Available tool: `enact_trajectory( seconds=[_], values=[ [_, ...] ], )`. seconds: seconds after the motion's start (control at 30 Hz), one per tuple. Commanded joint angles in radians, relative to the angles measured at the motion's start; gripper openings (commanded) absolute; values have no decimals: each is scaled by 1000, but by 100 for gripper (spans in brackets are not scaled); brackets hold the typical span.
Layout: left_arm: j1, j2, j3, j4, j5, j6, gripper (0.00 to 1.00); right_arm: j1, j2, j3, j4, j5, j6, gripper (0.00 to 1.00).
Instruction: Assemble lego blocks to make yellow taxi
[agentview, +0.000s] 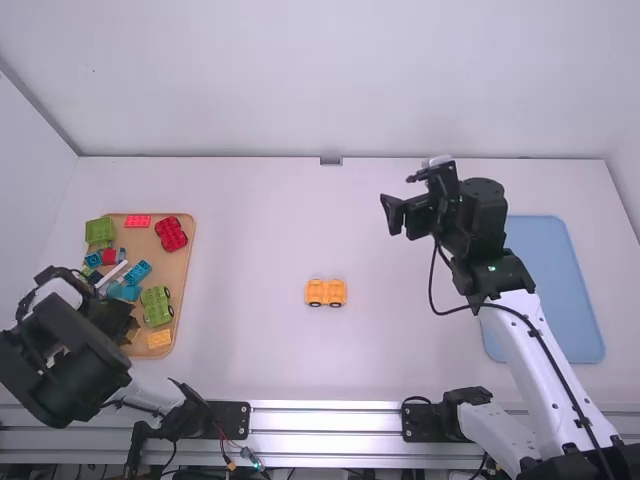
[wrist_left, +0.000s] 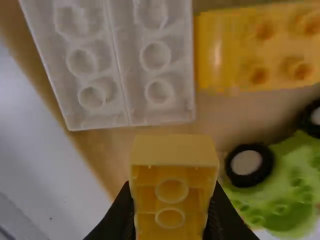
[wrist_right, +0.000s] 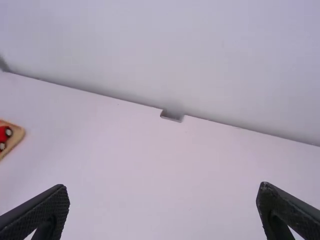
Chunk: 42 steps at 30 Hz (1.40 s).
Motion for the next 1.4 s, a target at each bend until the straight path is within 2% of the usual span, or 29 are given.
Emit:
enact_trajectory(
  seconds=[0.0,0.13,0.23,0.4,0.47,0.5,0.53,0.7,0.93,1.1,1.17,1.23,1.37],
  values=[
    [-6,-71,63,-33,23,-21,2,-1,2,24,15,-105,5,99],
    [-44,-186,78,24,253,95,2,-1,19,24,59,-209,5,99],
    [-129,-284,74,97,466,220,2,-1,65,24,114,-308,24,99],
    [-398,-386,74,264,649,291,2,-1,200,24,270,-551,57,99],
    [-527,-388,74,364,739,330,2,0,264,24,366,-694,74,99],
    [-547,-387,74,378,755,336,2,0,275,24,383,-715,83,99],
    [-629,-383,74,442,823,362,2,-2,309,24,447,-782,123,99],
    [-858,-311,74,691,973,376,2,-3,425,24,727,-995,278,99],
    [-1002,-180,74,925,1112,381,2,-1,469,24,956,-1073,457,99],
    [-1030,-72,74,1169,1290,302,2,0,469,24,956,-1077,450,99],
    [-1040,-37,74,1260,1289,239,2,0,470,24,956,-1081,452,100],
    [-1053,-9,74,1321,1291,217,2,0,470,24,946,-1081,452,97],
    [-1085,11,74,1342,1292,222,2,21,474,24,946,-1077,451,96]
  ],
)
